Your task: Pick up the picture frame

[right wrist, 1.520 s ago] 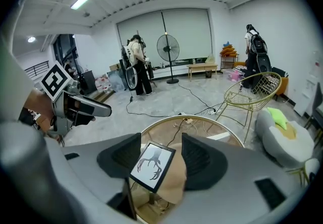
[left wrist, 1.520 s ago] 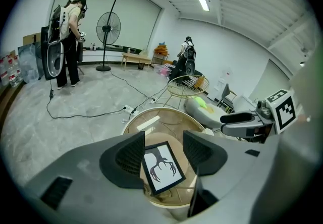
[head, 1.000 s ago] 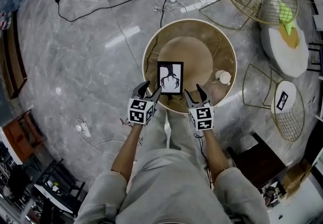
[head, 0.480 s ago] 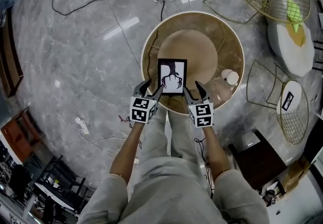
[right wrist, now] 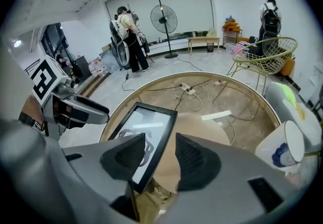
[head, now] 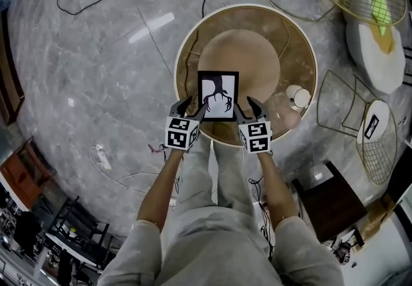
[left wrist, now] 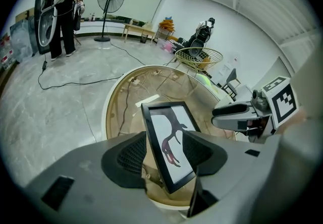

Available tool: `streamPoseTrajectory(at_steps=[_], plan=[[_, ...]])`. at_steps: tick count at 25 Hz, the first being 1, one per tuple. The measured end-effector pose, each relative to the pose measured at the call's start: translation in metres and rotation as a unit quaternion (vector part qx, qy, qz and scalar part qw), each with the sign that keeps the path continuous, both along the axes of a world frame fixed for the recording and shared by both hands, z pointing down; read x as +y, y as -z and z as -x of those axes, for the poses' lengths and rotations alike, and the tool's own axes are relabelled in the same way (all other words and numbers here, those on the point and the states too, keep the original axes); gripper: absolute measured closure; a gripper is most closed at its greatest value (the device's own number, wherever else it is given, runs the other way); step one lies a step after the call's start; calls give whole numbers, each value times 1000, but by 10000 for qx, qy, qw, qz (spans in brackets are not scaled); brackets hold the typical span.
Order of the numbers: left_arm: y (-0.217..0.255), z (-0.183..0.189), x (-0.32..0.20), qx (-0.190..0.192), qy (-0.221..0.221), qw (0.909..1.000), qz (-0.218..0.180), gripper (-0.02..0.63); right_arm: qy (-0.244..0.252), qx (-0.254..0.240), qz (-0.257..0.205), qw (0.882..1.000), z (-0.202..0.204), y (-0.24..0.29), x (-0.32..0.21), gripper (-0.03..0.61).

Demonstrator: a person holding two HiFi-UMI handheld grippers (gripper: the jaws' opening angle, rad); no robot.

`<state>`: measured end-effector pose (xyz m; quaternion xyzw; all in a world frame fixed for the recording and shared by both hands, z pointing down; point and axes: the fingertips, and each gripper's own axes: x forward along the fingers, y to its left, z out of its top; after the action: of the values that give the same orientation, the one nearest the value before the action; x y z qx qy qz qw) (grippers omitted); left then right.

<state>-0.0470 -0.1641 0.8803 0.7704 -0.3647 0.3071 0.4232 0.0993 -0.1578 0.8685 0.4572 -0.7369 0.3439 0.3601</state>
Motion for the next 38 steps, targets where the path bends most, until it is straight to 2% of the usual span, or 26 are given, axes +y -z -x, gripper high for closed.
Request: streamPoseTrajectory(at_steps=[5,12,17,28,38], plan=[[-18,-6,2,-25,-113,9999,71,390,-82,-44,204,9997,-1,-23,3,397],[-38,-7,2,-60,-28,9999,128,396,-85,-156,363,9992,8,-46,6,410],[-44,-9,2,-48,20,9999,139,403,-136,-140,416,9989,7,-56,8,441],[-52,-8,6,-277,19,9996,76,490,-196,-201,371,9989,10,-57,9,479],[-53,-8,7,-277,136,9995,92,515,-333,-191,387,9985,9,-56,10,488]])
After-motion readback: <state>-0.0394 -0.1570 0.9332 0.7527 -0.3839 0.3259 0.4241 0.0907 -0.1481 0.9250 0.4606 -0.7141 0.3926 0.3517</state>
